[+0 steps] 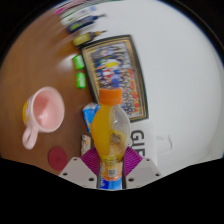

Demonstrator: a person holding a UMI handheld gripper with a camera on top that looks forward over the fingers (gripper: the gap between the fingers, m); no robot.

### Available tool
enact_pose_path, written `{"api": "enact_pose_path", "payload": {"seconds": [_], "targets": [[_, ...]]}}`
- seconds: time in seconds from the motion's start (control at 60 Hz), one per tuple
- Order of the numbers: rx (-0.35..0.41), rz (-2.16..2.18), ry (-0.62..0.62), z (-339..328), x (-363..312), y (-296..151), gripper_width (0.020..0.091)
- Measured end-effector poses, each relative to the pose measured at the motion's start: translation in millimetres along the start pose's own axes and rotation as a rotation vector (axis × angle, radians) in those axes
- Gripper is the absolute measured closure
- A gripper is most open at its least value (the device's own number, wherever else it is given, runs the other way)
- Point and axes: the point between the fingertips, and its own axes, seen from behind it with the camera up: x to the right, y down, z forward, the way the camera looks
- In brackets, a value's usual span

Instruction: Pour water

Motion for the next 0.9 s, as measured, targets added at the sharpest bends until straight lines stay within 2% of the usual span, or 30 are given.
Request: {"api": "enact_pose_path", "payload": {"seconds": [0.1,0.333,0.433,0.667,0.75,0.867,0.9], "targets": [[0.018,0.316,-0.051,-5,8,2,0.0828],[0.071,0.969,-0.282,7,-27,6,0.0828],[0.089,1.083,-0.342,19,-53,13,0.0829],[0.059,1.19,-0.442,34,-116,34,0.0821],[0.097,1.204,-0.422,34,-116,37,0.0807],[0.112,1.25,-0.428,32,-116,43,0.0703],[0.109,1.26,-0.429,32,-117,44,0.0654]]}}
